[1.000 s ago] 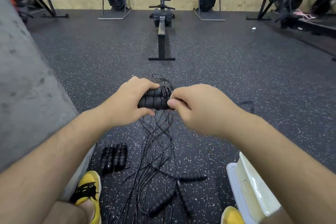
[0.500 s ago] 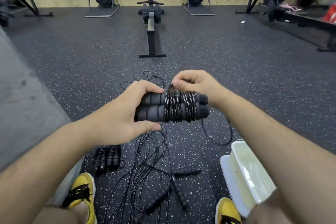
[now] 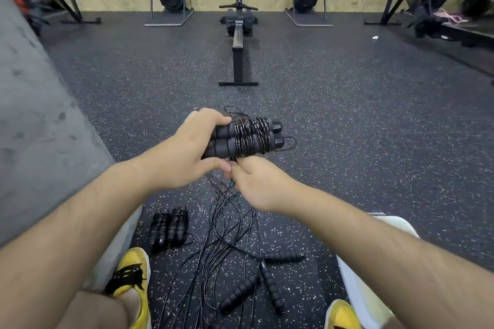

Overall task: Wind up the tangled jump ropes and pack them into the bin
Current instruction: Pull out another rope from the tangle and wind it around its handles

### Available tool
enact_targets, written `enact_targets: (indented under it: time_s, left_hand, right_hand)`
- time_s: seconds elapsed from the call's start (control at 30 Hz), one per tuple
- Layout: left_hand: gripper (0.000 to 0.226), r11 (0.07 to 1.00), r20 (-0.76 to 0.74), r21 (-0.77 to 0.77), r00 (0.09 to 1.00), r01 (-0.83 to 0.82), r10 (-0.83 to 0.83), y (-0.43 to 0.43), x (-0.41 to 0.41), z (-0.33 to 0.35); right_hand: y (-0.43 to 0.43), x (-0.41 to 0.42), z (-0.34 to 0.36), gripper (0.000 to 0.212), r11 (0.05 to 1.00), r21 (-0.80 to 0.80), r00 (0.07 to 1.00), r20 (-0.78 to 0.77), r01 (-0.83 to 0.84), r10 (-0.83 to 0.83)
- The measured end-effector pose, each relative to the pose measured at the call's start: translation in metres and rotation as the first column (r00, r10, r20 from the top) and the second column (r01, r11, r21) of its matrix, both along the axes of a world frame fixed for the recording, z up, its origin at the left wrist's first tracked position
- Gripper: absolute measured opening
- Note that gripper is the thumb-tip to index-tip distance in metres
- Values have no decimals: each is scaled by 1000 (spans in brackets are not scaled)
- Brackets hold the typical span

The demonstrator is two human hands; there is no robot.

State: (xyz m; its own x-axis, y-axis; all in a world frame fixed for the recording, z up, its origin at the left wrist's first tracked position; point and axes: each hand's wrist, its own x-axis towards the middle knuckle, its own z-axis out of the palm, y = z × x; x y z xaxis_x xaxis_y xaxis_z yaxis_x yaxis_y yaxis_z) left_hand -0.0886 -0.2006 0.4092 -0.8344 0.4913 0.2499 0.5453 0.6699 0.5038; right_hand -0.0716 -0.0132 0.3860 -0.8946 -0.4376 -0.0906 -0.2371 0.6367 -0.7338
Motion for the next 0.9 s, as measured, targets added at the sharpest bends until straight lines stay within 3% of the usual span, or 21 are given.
enact_targets:
  time_s: [0.13,0.3,0.43,0.57,0.67,0.73,0.83,0.9]
  left_hand:
    - [73,999,-18,-44,1000,12,-13,-5,-2,-1]
    - [81,991,-46,-130,999,-24,18,-11,-9,-5]
    - [76,982,-114,-182,993,-58,38,-7,-8,-5]
    - [73,991,-102,-133,995,-12,-1,-4,-6,-1]
    - [62,988,-118,-149,992,30,-48,3,2,2]
    - [64,985,-107,-158,991,64,-82,11,9,3]
    - [68,992,24,-63,994,111,-109,22,24,4]
    - [67,988,199,101,970,121,-139,30,35,9]
  right_hand:
    - [4,3,15,38,998,61,998,59,1,-4]
    - [11,23,41,31,979,173,992,78,-108,96]
    - [14,44,64,29,929,335,962,-161,-158,222]
    - [25,36,73,23,859,512,761,-563,16,321]
    - [36,16,73,34,876,479,625,-702,59,342]
    - [45,2,71,39,905,422,583,-747,46,319]
    - [63,-20,74,37,950,312,665,-703,-29,251]
    - [76,-31,74,36,978,206,741,-649,-44,170]
